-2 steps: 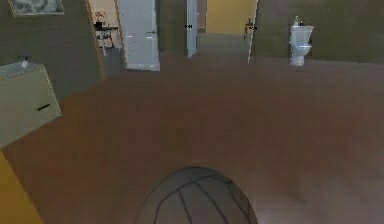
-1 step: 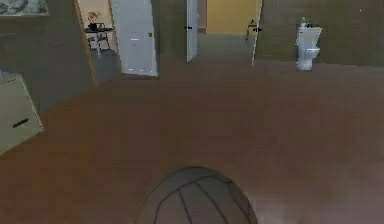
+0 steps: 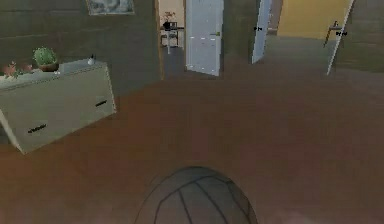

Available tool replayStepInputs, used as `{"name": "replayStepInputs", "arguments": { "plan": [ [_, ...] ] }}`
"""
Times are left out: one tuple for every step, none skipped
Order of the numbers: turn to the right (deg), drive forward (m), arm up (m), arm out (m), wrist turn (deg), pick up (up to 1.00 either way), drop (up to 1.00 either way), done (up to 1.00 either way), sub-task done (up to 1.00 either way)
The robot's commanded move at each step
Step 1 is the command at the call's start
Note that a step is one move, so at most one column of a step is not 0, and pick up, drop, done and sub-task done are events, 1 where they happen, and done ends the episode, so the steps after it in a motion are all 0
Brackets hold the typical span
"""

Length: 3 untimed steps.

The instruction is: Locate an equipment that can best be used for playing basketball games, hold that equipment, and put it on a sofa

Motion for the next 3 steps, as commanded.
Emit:
{"name": "replayStepInputs", "arguments": {
  "plan": [
    [0.0, 1.00, 0.00, 0.00, 0.0, 0.00, 0.00, 0.00, 0.00],
    [0.0, 1.00, 0.00, 0.00, 0.0, 0.00, 0.00, 0.00, 0.00],
    [-3.0, 0.00, 0.00, 0.00, 0.0, 0.00, 0.00, 0.00, 0.00]
  ]
}}
